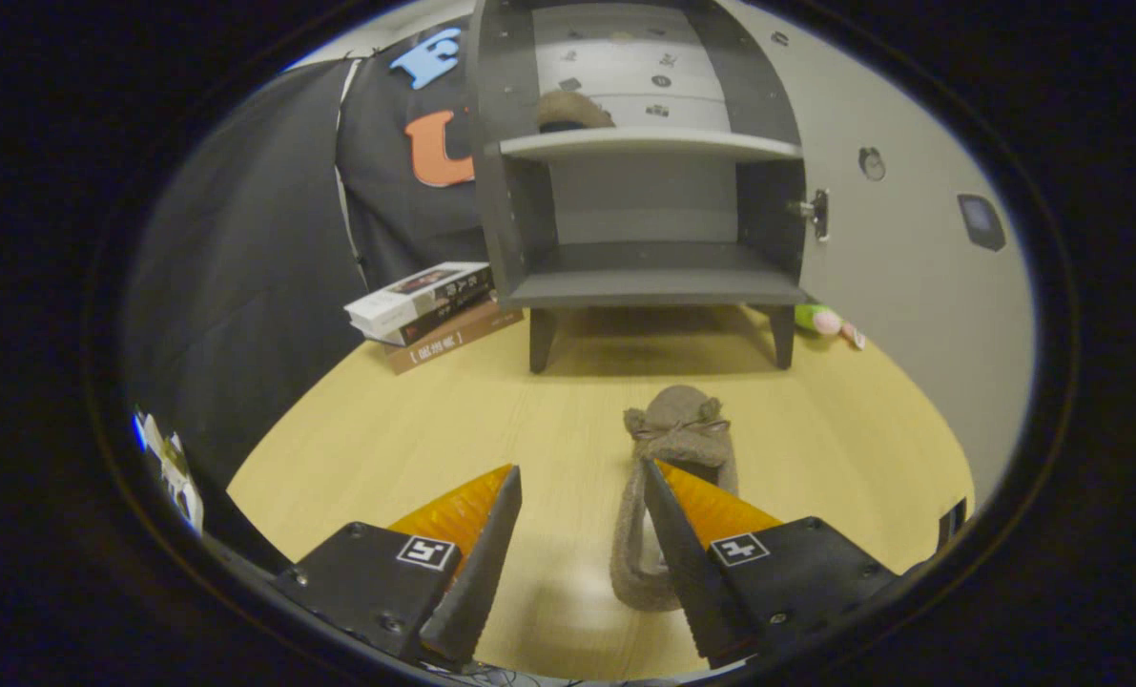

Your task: Open the shoe cabinet door, grab the shoes and put them into the shoe cabinet, then close the shoe cabinet door.

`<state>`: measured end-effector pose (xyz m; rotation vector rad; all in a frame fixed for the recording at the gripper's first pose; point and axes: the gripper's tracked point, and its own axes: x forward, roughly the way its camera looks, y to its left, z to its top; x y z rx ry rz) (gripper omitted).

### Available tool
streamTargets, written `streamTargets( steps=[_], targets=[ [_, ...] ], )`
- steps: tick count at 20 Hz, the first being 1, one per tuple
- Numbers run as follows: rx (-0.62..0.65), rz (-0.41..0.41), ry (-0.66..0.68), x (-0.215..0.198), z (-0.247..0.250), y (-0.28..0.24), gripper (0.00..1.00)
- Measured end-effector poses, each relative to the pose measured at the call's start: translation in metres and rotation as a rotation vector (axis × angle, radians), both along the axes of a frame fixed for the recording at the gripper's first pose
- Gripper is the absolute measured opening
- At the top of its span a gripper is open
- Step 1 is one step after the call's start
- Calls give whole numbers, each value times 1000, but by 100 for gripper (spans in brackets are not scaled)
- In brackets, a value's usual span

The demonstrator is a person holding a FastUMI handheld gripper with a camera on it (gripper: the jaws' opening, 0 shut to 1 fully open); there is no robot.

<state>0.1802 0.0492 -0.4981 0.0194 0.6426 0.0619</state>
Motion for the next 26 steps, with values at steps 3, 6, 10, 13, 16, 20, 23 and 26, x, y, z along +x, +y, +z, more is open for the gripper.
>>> streamTargets(
  steps=[3,6,10,13,16,20,23,26],
  targets=[
    [-6,-21,40,9,-16,-2,77],
    [-53,-95,43,20,-22,-21,53],
    [18,-160,129,27,-46,-31,29],
    [-12,-124,129,28,-49,-34,12],
    [66,-131,165,25,-47,-35,6],
    [17,-92,101,26,-16,-51,4],
    [64,-72,63,24,12,-49,4],
    [88,-46,0,24,50,-46,4]
  ],
)
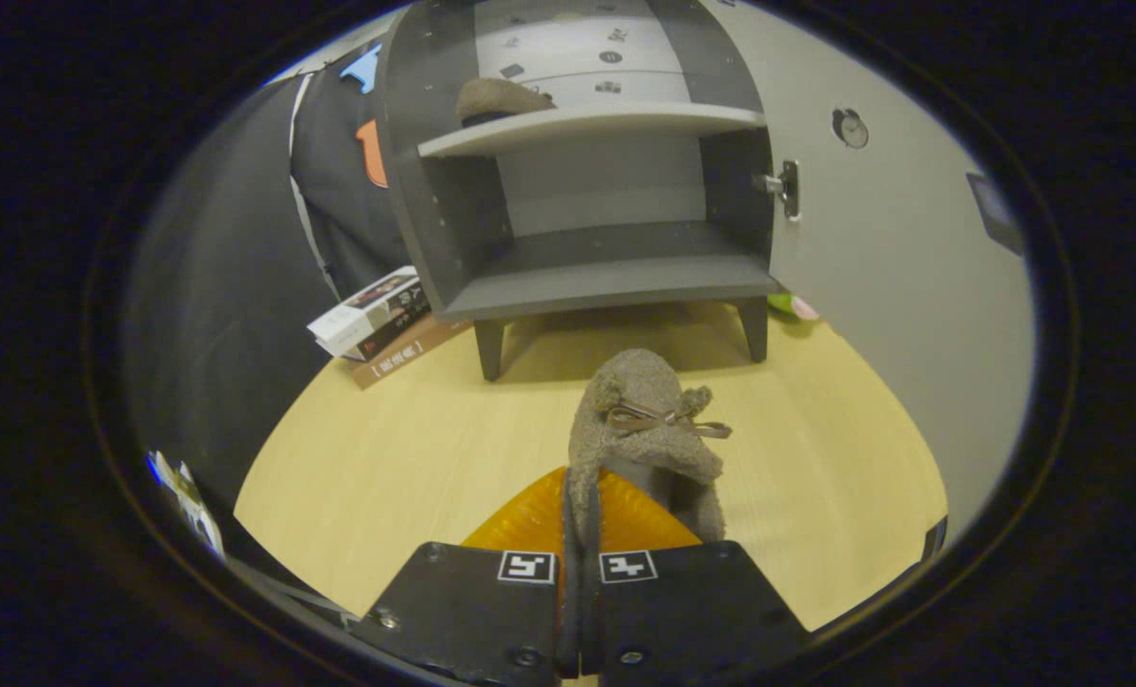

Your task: Open the shoe cabinet door, grab the shoes and put them into the shoe cabinet, then close the shoe cabinet door.

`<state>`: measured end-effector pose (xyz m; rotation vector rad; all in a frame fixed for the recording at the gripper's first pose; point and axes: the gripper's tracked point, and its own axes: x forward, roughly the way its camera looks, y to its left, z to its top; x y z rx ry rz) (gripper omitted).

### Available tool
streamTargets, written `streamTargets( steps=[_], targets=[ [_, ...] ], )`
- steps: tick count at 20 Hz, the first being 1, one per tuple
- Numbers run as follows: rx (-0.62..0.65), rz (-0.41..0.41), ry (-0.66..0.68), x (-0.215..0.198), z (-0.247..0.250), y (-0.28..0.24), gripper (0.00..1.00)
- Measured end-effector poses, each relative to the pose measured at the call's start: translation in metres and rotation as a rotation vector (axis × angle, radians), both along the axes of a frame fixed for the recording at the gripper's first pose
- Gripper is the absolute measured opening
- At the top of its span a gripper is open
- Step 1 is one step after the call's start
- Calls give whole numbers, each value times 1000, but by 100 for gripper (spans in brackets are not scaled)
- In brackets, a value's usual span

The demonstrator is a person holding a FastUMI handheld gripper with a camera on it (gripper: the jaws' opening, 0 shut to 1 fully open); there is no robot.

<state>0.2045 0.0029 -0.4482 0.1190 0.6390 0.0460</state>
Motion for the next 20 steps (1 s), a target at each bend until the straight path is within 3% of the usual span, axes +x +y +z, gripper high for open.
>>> streamTargets(
  steps=[4,11,20],
  targets=[
    [86,33,-90,-1,75,13,4],
    [85,102,-265,8,209,16,4],
    [42,98,-416,56,336,6,4]
  ],
)
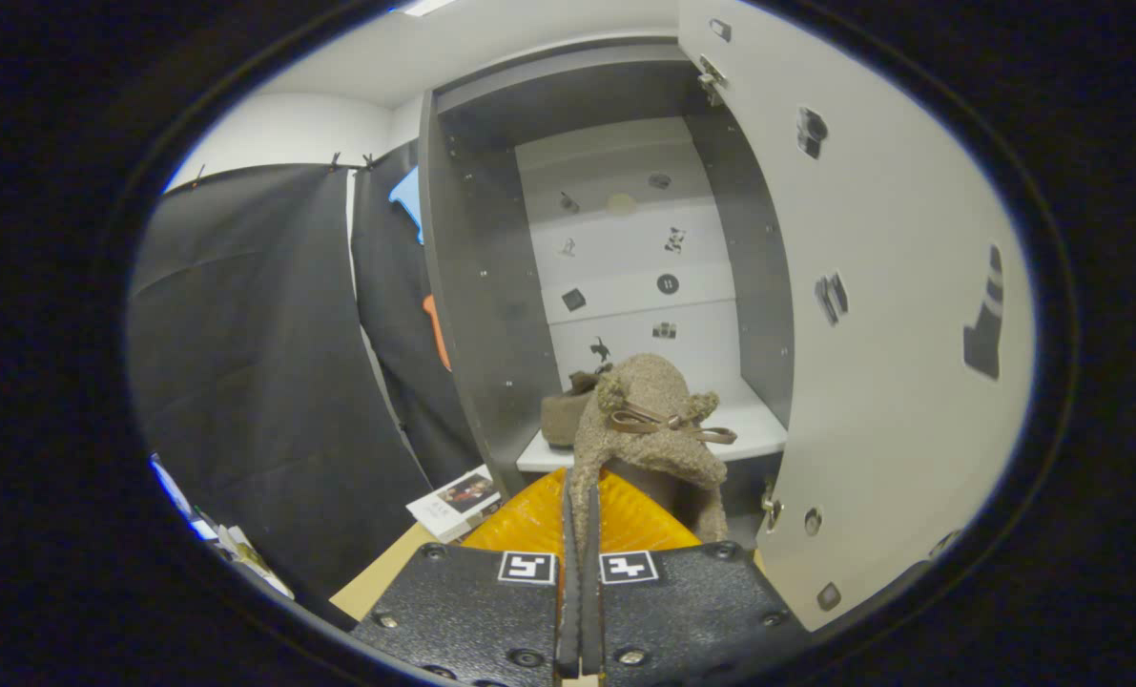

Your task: Open the shoe cabinet door, grab the shoes and put them into the shoe cabinet, then close the shoe cabinet door.

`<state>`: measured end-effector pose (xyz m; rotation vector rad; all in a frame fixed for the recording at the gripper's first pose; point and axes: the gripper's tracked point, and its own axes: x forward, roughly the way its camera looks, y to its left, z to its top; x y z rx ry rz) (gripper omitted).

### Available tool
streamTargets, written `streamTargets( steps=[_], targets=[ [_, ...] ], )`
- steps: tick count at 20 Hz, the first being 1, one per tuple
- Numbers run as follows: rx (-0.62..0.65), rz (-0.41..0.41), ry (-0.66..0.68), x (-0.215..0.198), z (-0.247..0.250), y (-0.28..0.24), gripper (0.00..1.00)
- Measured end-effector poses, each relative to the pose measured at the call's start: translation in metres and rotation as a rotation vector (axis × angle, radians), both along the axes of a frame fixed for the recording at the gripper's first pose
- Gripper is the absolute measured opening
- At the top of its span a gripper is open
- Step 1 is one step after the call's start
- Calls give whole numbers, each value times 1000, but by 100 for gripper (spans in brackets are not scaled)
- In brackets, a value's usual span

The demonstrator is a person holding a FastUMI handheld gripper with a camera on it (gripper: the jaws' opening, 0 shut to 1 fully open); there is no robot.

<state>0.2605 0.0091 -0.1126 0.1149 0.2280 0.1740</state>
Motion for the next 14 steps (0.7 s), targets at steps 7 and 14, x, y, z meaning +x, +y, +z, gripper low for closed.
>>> streamTargets(
  steps=[7,14],
  targets=[
    [-93,-50,-129,85,57,-16,4],
    [-180,-51,-96,190,27,-24,4]
  ],
)
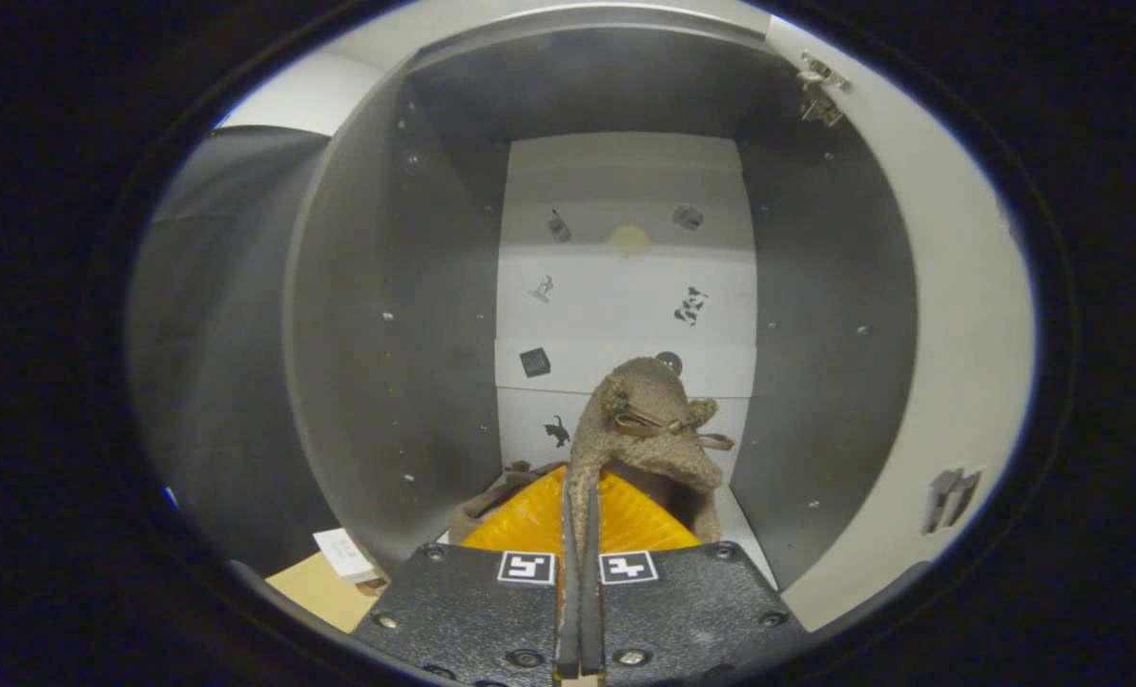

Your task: Open the shoe cabinet door, grab the shoes and put them into the shoe cabinet, then close the shoe cabinet door.

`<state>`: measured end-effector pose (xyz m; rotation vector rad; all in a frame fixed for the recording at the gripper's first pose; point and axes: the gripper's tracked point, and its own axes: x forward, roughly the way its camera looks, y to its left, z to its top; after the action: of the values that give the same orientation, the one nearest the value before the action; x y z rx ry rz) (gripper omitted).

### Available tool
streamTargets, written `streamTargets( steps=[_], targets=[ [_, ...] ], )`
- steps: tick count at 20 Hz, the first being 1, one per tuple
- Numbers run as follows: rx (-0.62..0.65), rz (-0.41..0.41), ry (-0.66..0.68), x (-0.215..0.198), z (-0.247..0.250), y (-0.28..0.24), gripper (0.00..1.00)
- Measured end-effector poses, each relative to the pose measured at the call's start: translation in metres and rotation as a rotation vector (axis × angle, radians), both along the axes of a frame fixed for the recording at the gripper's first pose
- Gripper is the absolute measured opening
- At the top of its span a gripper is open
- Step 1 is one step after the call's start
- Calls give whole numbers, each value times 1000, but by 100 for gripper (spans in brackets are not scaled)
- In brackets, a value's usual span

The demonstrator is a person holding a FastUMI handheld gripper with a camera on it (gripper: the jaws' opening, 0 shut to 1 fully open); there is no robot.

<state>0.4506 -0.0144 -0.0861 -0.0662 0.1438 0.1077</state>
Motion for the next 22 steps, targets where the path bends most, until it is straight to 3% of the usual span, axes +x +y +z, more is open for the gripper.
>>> streamTargets(
  steps=[7,15,17,20,21,22],
  targets=[
    [-40,-110,119,78,-65,-31,4],
    [16,-103,163,98,-88,-22,6],
    [-31,-155,157,101,-87,-30,8],
    [-104,-207,161,99,-83,-35,17],
    [-110,-206,158,96,-79,-34,24],
    [-109,-206,155,91,-73,-32,40]
  ],
)
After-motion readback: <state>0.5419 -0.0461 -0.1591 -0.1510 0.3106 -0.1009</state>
